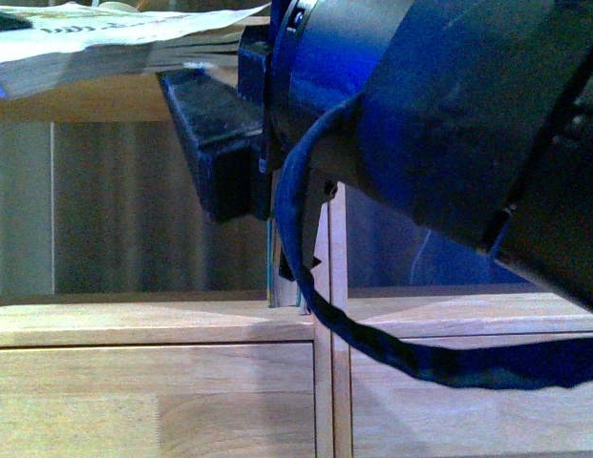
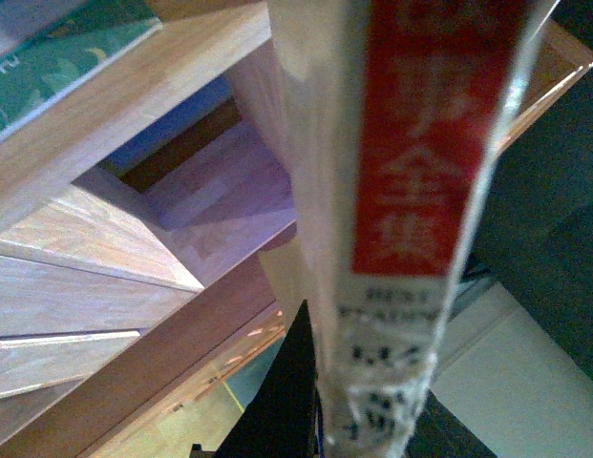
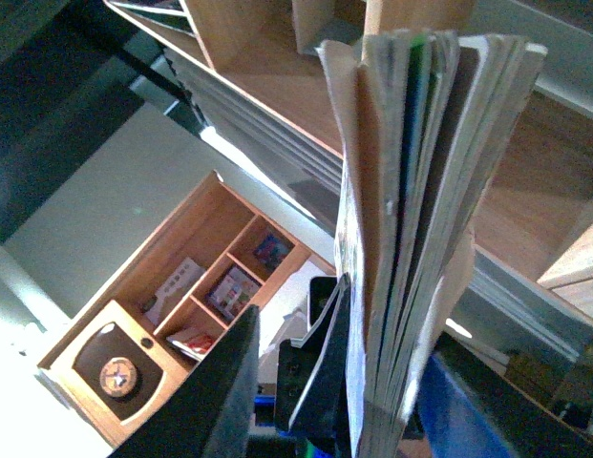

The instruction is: Organize books on shelf

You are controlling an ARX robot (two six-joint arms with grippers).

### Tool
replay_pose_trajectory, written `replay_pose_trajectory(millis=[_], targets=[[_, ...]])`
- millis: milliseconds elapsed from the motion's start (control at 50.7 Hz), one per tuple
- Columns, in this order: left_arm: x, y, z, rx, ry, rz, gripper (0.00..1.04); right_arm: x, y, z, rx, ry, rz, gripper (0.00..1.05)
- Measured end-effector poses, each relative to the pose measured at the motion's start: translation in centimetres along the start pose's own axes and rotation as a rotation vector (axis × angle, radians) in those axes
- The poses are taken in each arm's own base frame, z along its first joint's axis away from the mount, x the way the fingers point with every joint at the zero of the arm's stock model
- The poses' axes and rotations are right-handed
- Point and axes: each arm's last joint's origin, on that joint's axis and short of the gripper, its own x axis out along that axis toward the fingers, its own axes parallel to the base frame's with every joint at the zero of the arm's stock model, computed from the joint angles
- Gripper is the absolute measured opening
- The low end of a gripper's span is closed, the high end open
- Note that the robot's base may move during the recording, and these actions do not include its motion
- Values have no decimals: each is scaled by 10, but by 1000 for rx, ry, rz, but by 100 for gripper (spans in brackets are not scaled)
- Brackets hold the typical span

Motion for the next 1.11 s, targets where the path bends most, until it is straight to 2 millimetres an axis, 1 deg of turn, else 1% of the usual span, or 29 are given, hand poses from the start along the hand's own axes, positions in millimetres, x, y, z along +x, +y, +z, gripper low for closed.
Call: replay_pose_trajectory(millis=[158,217,276,336,375,434,454,474,533,592,651,711,750,809,849,967,1026,1046,1105], targets=[[-11,-4,5,33,-41,8,7,-8,0,-2,-32,44,-16,67],[-14,-8,7,52,-64,9,7,-14,0,-3,-59,74,-34,75],[-17,-13,9,72,-93,13,7,-18,0,-3,-82,91,-47,80],[-19,-19,9,84,-120,33,7,-27,0,1,-128,104,-71,88],[-20,-22,8,96,-127,45,7,-32,1,3,-150,109,-85,91],[-21,-28,7,115,-137,77,7,-44,2,9,-212,131,-115,99],[-20,-29,7,120,-139,85,7,-46,3,11,-226,134,-121,99],[-18,-31,9,145,-140,115,7,-56,5,17,-291,139,-153,98],[-10,-32,14,172,-152,146,7,-65,9,27,-369,136,-198,97],[0,-32,24,238,-173,190,7,-76,15,40,-471,123,-263,98],[8,-26,32,315,-190,254,7,-87,23,51,-598,118,-324,98],[17,-15,37,380,-186,329,7,-101,32,64,-734,110,-395,98],[21,-10,40,432,-184,369,7,-107,37,68,-814,116,-416,98],[27,-3,44,492,-172,409,7,-116,44,73,-892,123,-436,98],[34,2,48,552,-154,444,7,-123,51,77,-981,128,-456,98],[51,13,55,705,-126,515,7,-141,67,81,-1127,130,-474,98],[64,21,62,821,-90,547,7,-151,75,80,-1182,128,-484,98],[70,25,65,884,-78,567,7,-155,78,79,-1197,125,-490,98],[83,35,69,977,-46,614,7,-163,84,73,-1231,126,-489,98]])
